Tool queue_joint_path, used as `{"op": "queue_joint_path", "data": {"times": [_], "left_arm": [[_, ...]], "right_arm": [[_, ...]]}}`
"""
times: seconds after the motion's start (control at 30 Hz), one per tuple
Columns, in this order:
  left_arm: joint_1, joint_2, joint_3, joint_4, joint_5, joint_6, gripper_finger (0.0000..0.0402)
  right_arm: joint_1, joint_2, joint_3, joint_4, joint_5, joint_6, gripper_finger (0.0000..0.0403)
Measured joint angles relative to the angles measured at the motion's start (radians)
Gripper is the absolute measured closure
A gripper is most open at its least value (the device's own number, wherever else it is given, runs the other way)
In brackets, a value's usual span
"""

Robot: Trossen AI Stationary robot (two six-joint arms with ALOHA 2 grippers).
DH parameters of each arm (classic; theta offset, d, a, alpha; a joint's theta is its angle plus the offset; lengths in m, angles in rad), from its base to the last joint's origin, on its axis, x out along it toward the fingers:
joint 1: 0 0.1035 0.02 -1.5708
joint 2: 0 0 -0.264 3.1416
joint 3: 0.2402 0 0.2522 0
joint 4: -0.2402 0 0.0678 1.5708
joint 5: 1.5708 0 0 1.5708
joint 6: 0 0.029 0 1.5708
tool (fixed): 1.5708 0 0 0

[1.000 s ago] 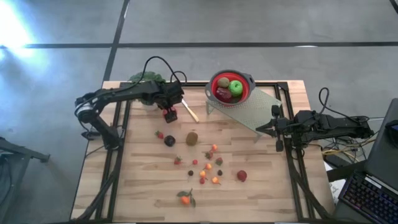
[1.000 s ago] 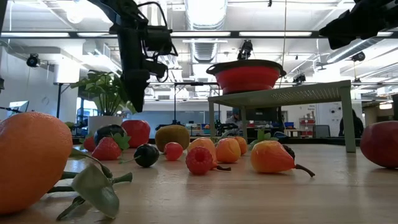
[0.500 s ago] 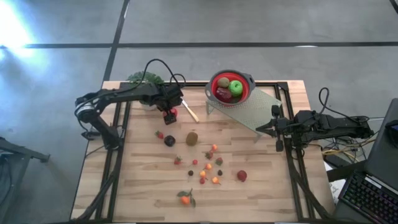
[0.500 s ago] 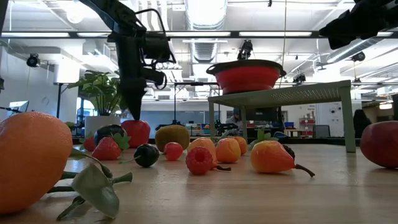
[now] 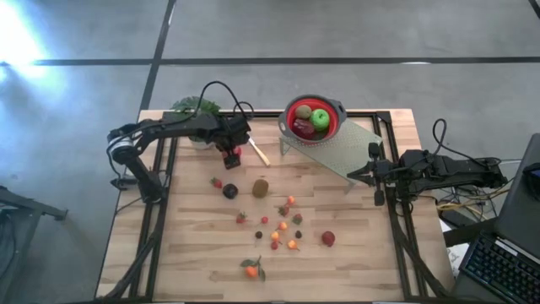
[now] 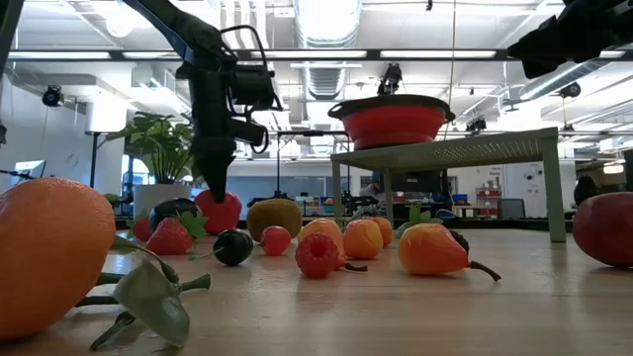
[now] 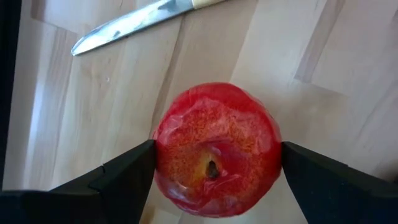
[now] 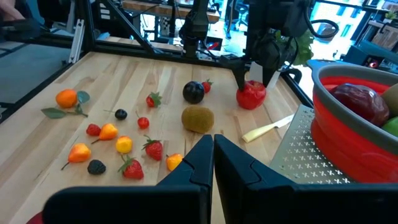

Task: Pick & Place Fruit
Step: Put the red apple into the red gray colander on the shelf

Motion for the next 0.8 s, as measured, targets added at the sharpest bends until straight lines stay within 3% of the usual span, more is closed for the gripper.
{"op": "queue_joint_path", "data": {"times": [0.33, 0.8], "left_arm": [[0.003, 0.003, -0.002, 0.001, 0.020, -0.009, 0.0062], [-0.001, 0.002, -0.003, 0.005, -0.034, -0.040, 0.0062]], "right_arm": [[0.000, 0.000, 0.000, 0.000, 0.000, 0.000, 0.0394], [0.000, 0.000, 0.000, 0.000, 0.000, -0.002, 0.0394]]}}
